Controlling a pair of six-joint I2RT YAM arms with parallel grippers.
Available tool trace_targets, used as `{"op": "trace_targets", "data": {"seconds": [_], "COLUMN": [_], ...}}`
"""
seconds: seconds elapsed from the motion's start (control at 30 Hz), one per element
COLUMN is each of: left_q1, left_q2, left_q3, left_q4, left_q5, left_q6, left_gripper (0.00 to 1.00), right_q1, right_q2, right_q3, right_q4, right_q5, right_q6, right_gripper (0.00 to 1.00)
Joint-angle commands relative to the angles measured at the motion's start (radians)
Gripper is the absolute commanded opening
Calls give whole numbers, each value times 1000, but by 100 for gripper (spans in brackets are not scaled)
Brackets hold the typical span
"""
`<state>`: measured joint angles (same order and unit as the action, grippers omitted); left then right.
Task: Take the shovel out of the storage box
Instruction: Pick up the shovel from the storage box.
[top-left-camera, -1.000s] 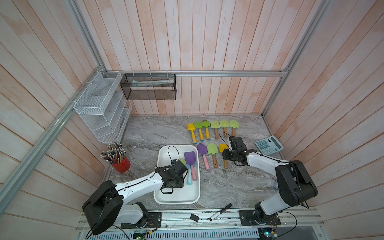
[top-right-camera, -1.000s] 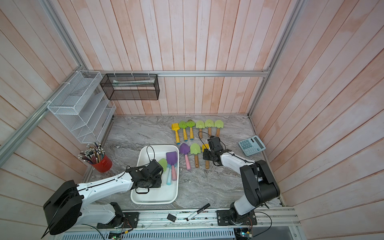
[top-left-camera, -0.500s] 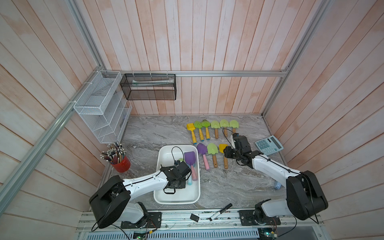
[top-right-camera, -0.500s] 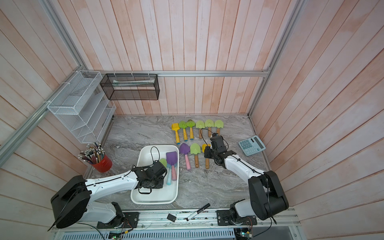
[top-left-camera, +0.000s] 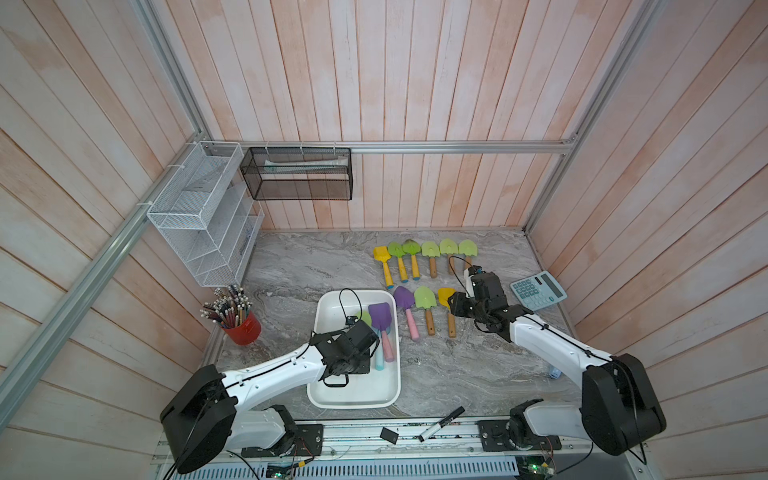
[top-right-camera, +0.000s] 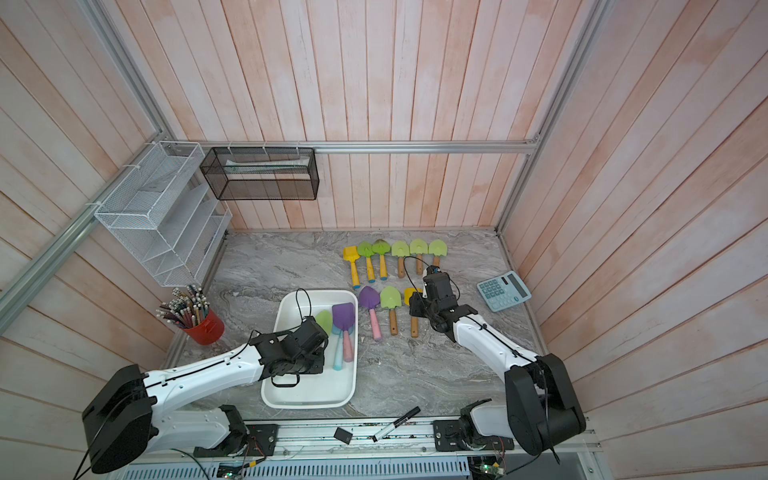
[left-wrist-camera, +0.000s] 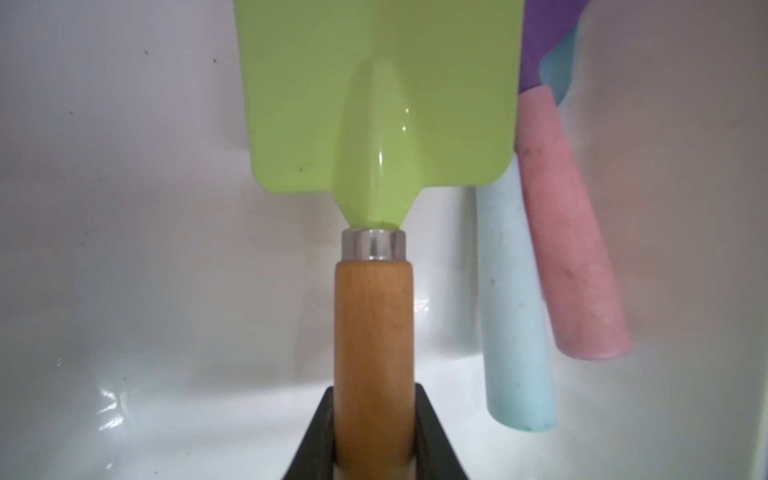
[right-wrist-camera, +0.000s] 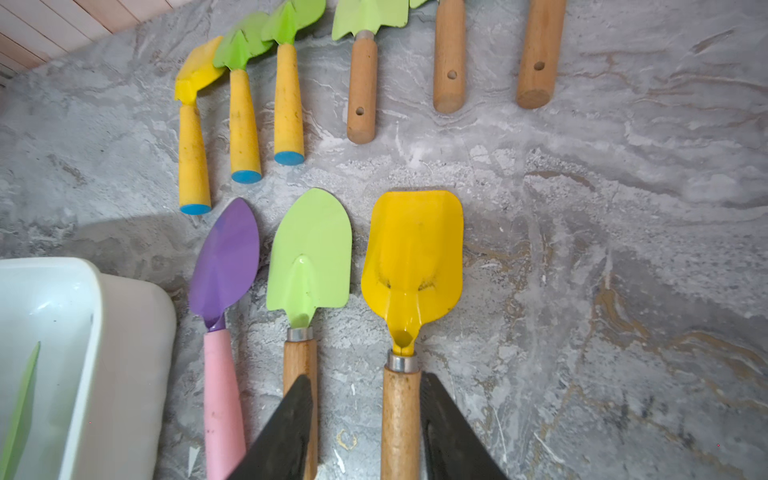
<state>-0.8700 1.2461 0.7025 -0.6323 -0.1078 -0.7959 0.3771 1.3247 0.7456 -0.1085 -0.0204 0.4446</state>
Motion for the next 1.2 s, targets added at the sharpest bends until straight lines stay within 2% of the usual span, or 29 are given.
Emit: {"op": "trace_targets", "data": {"seconds": [0.0,0.13,0.2,0.37,0.57,0.77,0.97,1.17], "left_q1": [26,89,123,215,327,407,430,432], "left_q2": [-73,-184,-243,-375,-465,-496,-464,-424], "left_q3": [19,-22,-50,-123,-187,-257,-323,-379], "left_q4": [26,102,157,303,438,627,862,1055], "left_q5": [32,124,181,335,526,681,800,850], "left_q6": [21,29,26,-9,-63,-165,-279,-369], "left_gripper": [0,0,0,0,0,0,0,0], "right_q1": [4,25,35,51,134,203,267,303], "right_q2": [-33,-74,-95,-127,-113,-39,57,156], "right_q3": [-21,-28,-34,-114,-113,-114,-89,-64], "right_q4": [19,51,87,344,504,708,862,1023], "right_q5": [-28,-70,-129,-410,-506,-650,-729,-794], "right_q6": [19,21,31,191,265,367,442,536], "right_gripper": [45,46,47,49,51,53,59,61]}}
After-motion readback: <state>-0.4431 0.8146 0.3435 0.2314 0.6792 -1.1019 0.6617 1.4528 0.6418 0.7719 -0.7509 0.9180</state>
